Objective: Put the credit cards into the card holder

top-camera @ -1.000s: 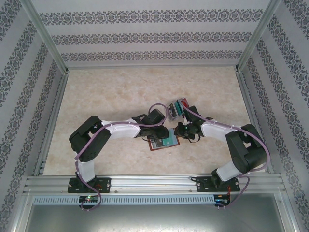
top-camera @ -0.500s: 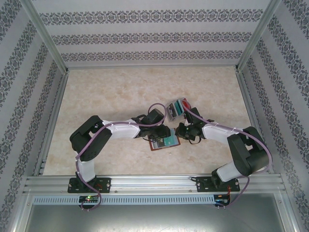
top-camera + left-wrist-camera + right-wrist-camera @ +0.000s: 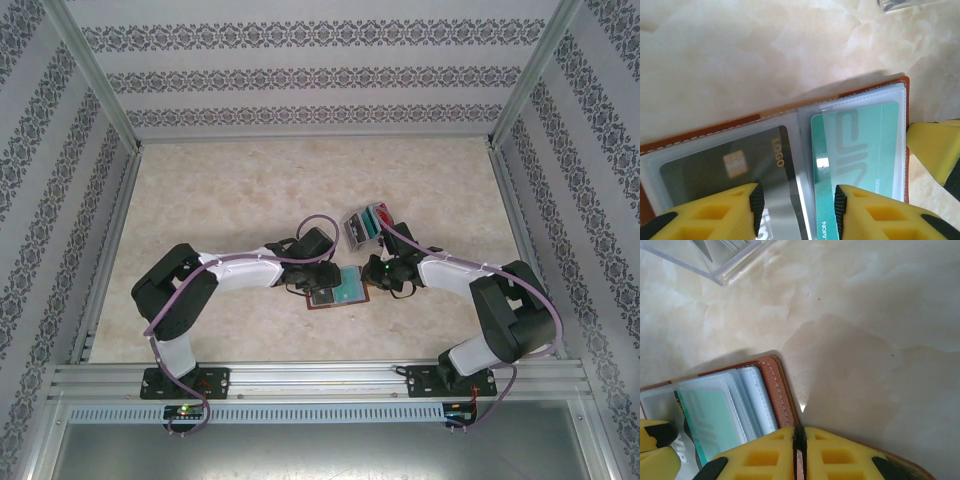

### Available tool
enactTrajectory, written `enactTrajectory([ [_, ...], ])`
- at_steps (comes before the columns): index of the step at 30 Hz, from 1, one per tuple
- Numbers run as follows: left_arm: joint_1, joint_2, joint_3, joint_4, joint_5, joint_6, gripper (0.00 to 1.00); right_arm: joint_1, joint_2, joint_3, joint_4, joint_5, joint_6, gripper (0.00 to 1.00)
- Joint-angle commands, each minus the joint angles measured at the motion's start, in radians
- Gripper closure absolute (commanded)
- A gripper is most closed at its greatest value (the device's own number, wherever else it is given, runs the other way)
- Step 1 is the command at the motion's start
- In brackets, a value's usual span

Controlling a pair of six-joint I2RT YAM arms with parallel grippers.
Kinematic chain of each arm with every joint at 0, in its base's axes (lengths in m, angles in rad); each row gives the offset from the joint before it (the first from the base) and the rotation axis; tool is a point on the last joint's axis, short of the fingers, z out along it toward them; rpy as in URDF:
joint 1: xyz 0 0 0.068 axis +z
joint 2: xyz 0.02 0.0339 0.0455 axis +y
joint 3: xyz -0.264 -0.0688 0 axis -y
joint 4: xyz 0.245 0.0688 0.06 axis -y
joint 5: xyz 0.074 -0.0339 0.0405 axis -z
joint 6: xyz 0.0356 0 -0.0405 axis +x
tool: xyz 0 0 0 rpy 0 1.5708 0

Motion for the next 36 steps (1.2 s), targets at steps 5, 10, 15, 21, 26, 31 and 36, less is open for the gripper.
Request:
enactTrajectory([
  [5,0.012,-0.065,0.049,-0.111,-0.025,0.056,0.53,0.014,0.022,-0.028,-0.100,0.032,0.007,0.88],
  [10,0.011,-0.085,0.055,-0.063,0.053,-0.013,0.67,0.017,0.011,-0.030,-0.101,0.038,0.007,0.88],
  [15,-0.006,-0.067,0.051,-0.049,0.044,-0.053,0.68,0.015,0.015,-0.027,-0.103,0.039,0.002,0.88],
  [21,-0.007,0.012,0.053,0.019,0.130,-0.084,0.67,0.014,0.020,-0.030,-0.100,0.038,0.000,0.88],
  [26,-0.009,0.046,0.067,-0.034,0.112,-0.091,0.68,0.015,0.018,-0.030,-0.102,0.041,0.000,0.88],
  [31,-0.010,0.071,0.070,-0.017,0.146,-0.086,0.68,0.016,0.026,-0.026,-0.101,0.038,-0.002,0.87],
  [36,-0.009,0.087,0.098,-0.023,0.160,-0.063,0.77,0.017,0.029,-0.027,-0.100,0.038,-0.002,0.88],
])
